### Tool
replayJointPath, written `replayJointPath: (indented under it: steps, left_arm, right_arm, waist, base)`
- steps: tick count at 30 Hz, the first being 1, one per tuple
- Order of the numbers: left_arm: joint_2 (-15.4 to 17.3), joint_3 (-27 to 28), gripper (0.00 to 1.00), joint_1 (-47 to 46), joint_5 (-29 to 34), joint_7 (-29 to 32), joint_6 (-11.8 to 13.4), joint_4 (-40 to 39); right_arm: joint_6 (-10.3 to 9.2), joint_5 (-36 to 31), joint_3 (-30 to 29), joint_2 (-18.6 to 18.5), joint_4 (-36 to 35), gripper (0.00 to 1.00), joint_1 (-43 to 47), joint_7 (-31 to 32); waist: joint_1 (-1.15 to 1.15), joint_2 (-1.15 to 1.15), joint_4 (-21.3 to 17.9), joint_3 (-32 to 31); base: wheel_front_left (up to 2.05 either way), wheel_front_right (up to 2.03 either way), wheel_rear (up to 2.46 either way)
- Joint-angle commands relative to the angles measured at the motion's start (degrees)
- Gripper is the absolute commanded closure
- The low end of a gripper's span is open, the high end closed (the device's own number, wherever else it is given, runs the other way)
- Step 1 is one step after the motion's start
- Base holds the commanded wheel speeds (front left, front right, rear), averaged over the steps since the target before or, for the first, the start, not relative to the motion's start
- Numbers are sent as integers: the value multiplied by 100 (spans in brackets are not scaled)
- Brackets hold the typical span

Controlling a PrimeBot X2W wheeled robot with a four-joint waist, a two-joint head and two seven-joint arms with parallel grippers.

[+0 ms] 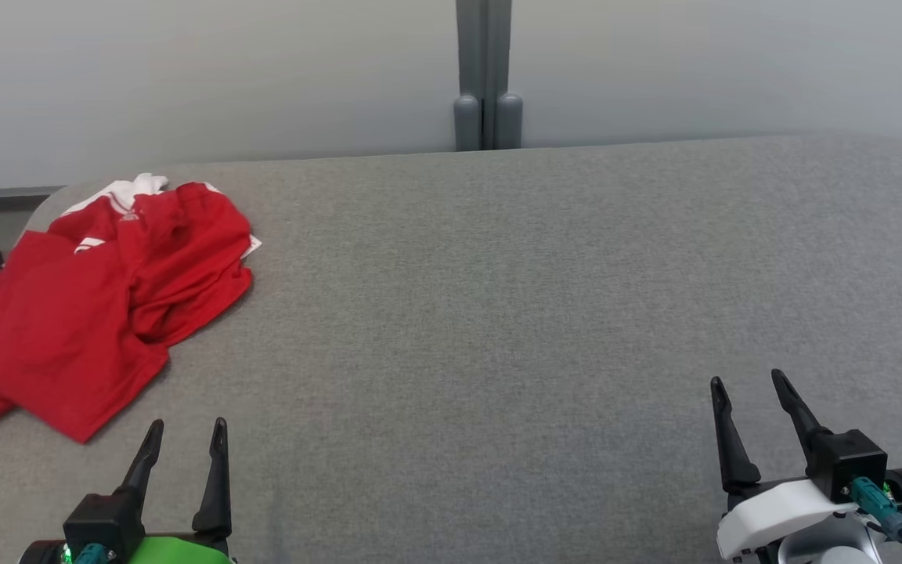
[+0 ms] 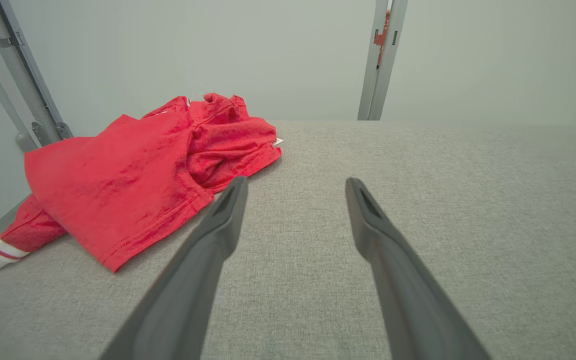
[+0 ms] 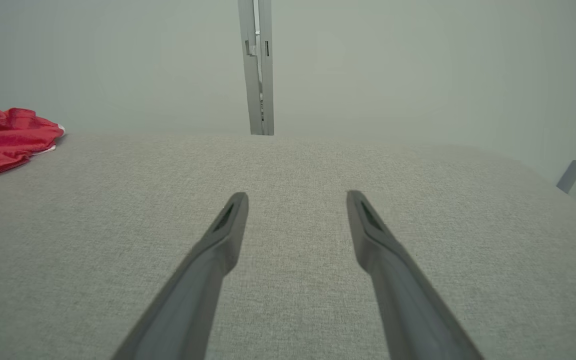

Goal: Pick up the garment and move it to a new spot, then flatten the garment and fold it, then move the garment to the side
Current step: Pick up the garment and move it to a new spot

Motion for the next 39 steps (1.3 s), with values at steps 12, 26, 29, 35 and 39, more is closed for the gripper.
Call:
replayJointPath:
  steps: [12,26,29,35,39]
  left_arm:
    - [-48,206,0,271,-58,-4,-14,123]
    - [96,-53,0,-442,-337,-3,-15,169]
    - [289,-347,0,-1085,-566,-4,-15,408]
    - [848,-1118,0,-2478,-1351,186,-15,1378]
    - [1254,-1538,0,-3194,-1982,608,-15,1900]
  right_arm:
    - [-1,61,294,-15,128,0,-159,-18]
    - [-2,-27,725,-23,213,0,-599,-18]
    - [-3,-190,784,-22,176,0,-927,-18]
    - [-3,-319,849,-21,110,0,-1492,-18]
    - [-3,-204,912,-22,83,0,-1713,-18]
  waist:
    - [0,0,2003,-119]
    - [0,0,1655,622]
    - [0,0,1337,1157]
    - [0,0,839,2075]
    - [0,0,593,2386]
  base:
    - [0,0,0]
    - [0,0,0]
    - [0,0,0]
    - [0,0,0]
    - [0,0,0]
